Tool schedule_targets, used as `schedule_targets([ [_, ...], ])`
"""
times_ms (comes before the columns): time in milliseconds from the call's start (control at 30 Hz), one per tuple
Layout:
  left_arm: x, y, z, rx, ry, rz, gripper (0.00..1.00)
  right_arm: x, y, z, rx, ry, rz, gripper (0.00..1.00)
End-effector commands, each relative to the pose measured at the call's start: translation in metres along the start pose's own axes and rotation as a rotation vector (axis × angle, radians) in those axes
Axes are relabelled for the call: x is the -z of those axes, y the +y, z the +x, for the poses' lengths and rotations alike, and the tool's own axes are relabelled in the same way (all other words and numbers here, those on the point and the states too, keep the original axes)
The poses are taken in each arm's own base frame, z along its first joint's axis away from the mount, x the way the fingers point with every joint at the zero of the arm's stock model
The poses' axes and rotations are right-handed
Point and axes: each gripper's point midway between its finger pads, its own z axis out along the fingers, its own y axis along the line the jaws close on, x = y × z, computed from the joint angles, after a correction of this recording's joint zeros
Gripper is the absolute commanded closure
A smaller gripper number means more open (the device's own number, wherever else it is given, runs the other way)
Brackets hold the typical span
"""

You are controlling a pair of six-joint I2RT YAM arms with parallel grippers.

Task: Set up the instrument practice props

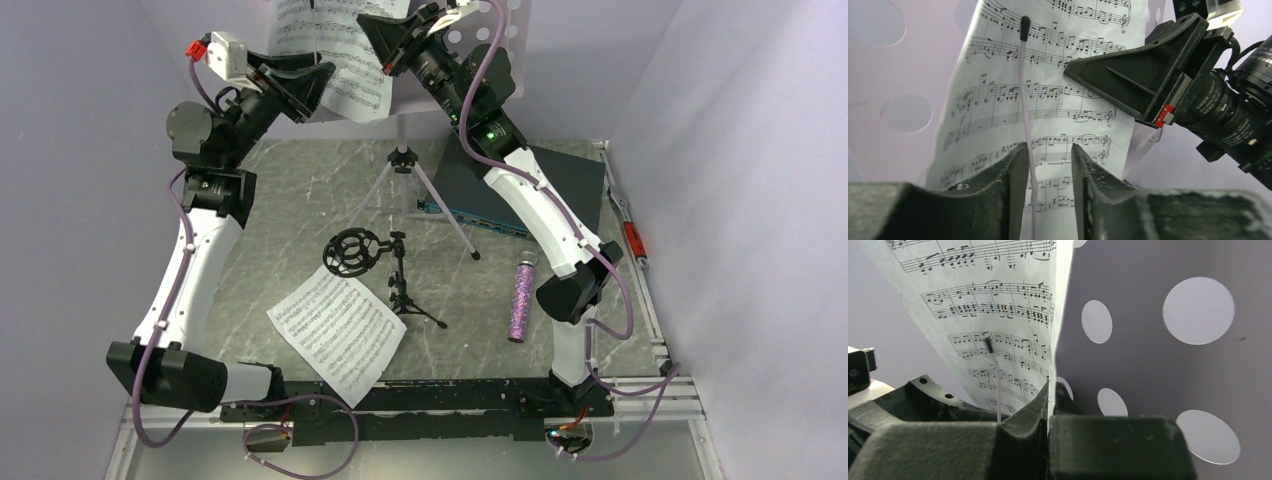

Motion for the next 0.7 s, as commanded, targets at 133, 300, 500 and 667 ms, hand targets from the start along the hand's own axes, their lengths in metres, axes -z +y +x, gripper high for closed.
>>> schedule_targets([
  [133,0.024,-0.006,-0.034,-0.116,0.015,-0.124,0.43,0.002,0.014,-0.011,0.013,-0.014,-0.033,1.0],
  [300,0.039,0.01,-0.041,-0.201,0.072,-0.257,0.43,0.003,0.017,-0.013,0.015,-0.014,-0.037,0.99],
  [500,0.062,0.037,-0.043,-0.261,0.163,-0.446,0.43,0.01,0.019,-0.018,0.019,-0.014,-0.032,0.86],
  [667,0.078,0.059,-0.031,-0.253,0.238,-0.581,0.4,0.02,0.017,-0.02,0.018,-0.009,-0.003,0.7],
])
